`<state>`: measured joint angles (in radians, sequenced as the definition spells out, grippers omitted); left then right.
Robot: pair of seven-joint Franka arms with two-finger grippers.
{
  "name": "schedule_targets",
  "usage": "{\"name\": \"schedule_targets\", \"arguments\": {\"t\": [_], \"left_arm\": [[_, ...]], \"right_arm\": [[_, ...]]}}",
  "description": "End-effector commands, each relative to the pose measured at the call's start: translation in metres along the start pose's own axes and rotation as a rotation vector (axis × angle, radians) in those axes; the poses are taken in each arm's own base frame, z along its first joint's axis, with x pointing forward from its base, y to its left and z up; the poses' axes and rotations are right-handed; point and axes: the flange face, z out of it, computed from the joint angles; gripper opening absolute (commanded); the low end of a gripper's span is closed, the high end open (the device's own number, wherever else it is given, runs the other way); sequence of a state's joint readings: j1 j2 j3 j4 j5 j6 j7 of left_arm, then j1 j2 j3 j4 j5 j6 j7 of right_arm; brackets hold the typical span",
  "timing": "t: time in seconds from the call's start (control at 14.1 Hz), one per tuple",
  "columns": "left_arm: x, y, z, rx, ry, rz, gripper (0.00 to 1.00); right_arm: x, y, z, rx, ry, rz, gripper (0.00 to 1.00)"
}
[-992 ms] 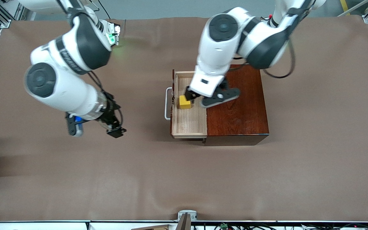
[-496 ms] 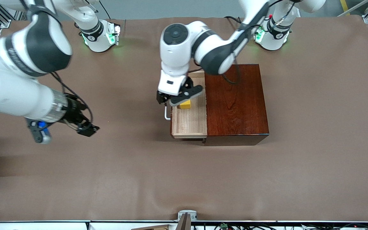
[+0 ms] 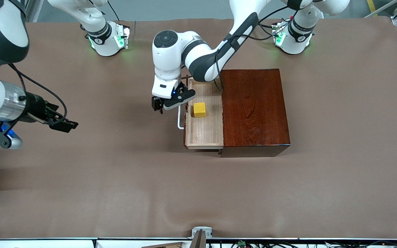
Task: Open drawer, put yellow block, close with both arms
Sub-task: 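Withdraw the right gripper while the left gripper moves to the drawer handle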
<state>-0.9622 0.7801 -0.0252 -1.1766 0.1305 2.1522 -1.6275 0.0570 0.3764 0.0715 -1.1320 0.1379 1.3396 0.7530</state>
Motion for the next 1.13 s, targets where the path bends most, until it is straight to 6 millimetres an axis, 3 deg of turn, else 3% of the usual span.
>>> {"name": "schedule_targets", "arguments": {"t": [0.0, 0.28, 0.42, 0.64, 0.78, 1.06], "left_arm": [[-0.013, 0.013, 0.007, -0.030, 0.038, -0.085, 1.00], [-0.047, 0.010, 0.042, -0.036, 0.065, -0.176, 1.00], [-0.045, 0.008, 0.054, -0.032, 0.077, -0.253, 1.00], [-0.041, 0.004, 0.056, -0.008, 0.092, -0.285, 1.00], [-0.028, -0.001, 0.057, 0.041, 0.120, -0.302, 1.00], [-0.013, -0.014, 0.050, 0.170, 0.152, -0.331, 1.00]], "right_arm": [[0.003, 0.019, -0.011, -0.004, -0.011, -0.105, 1.00], [0.006, 0.033, -0.020, -0.009, 0.002, -0.223, 1.00], [0.003, 0.037, -0.027, -0.044, 0.037, -0.303, 1.00], [-0.011, 0.051, -0.048, -0.070, 0.065, -0.442, 1.00], [-0.022, 0.063, -0.065, -0.097, 0.092, -0.543, 1.00], [-0.041, 0.088, -0.077, -0.104, 0.084, -0.539, 1.00]]}}
